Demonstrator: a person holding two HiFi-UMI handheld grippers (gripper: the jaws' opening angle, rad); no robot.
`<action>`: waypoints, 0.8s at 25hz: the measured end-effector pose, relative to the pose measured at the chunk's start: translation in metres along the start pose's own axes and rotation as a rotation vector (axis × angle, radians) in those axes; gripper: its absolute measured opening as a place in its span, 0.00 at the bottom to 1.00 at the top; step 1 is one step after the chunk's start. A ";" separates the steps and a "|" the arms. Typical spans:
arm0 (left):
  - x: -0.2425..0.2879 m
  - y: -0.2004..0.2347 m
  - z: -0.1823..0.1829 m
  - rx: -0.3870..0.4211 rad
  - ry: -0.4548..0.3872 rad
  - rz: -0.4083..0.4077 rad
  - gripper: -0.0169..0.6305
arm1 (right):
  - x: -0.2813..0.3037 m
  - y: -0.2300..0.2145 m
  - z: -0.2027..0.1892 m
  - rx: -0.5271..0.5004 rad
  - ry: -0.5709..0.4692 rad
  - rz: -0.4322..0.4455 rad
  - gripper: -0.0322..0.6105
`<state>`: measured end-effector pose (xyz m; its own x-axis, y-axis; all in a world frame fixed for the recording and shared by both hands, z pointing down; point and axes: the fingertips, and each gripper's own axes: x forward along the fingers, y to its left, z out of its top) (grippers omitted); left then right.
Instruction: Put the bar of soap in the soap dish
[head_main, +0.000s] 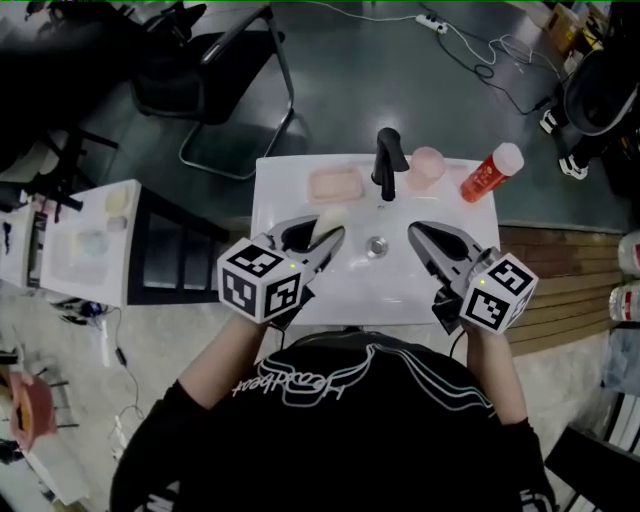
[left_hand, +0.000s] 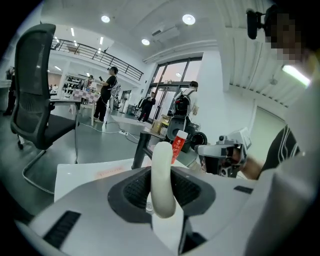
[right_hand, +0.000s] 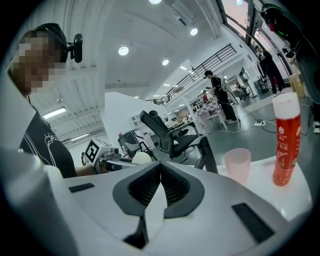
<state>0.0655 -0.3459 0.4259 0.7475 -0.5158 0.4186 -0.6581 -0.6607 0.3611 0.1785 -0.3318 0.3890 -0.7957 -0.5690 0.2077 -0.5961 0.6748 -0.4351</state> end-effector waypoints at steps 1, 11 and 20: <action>0.004 0.002 0.001 0.014 0.003 0.007 0.22 | 0.000 -0.002 0.001 -0.004 0.000 0.002 0.09; 0.037 0.042 0.010 0.154 0.044 0.086 0.22 | 0.005 -0.021 -0.005 0.011 0.009 0.012 0.09; 0.073 0.075 0.000 0.358 0.150 0.129 0.22 | 0.012 -0.037 -0.021 0.039 0.046 -0.001 0.09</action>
<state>0.0707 -0.4334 0.4838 0.6221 -0.5386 0.5682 -0.6523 -0.7580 -0.0042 0.1890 -0.3535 0.4254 -0.7999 -0.5467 0.2474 -0.5927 0.6551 -0.4685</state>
